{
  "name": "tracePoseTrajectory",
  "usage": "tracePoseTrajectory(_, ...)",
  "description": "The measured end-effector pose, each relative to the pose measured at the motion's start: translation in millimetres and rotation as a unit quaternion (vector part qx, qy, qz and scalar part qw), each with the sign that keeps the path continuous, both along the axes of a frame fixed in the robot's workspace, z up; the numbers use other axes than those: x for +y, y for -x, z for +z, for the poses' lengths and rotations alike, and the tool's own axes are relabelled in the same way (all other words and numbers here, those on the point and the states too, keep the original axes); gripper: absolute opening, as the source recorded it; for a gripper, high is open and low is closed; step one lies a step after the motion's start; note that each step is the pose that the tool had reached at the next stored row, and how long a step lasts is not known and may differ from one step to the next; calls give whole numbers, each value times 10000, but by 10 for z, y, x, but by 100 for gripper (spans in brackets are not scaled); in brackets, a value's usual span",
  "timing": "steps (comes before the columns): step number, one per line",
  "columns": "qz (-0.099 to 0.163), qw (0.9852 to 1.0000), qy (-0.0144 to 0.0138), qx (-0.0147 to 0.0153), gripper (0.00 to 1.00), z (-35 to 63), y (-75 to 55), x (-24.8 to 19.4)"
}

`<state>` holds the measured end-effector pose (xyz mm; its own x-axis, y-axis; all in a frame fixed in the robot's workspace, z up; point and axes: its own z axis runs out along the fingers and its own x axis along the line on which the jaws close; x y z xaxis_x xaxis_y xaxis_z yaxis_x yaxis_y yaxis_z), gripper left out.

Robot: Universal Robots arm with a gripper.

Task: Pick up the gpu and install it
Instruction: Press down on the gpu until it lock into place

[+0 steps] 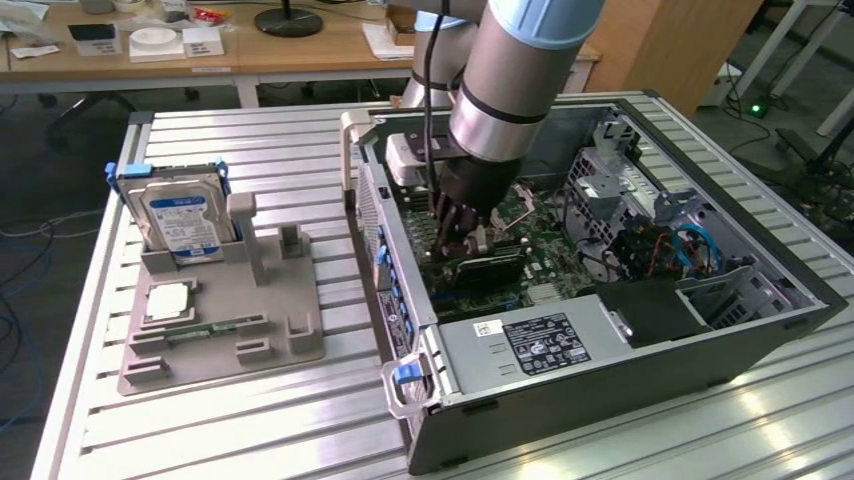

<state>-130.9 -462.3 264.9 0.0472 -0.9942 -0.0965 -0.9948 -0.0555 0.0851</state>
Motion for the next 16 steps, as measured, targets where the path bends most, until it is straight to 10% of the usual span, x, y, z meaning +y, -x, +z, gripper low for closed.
tracePoseTrajectory(16, 0, 10000, 5, -1, 11, 47, 16, -44)
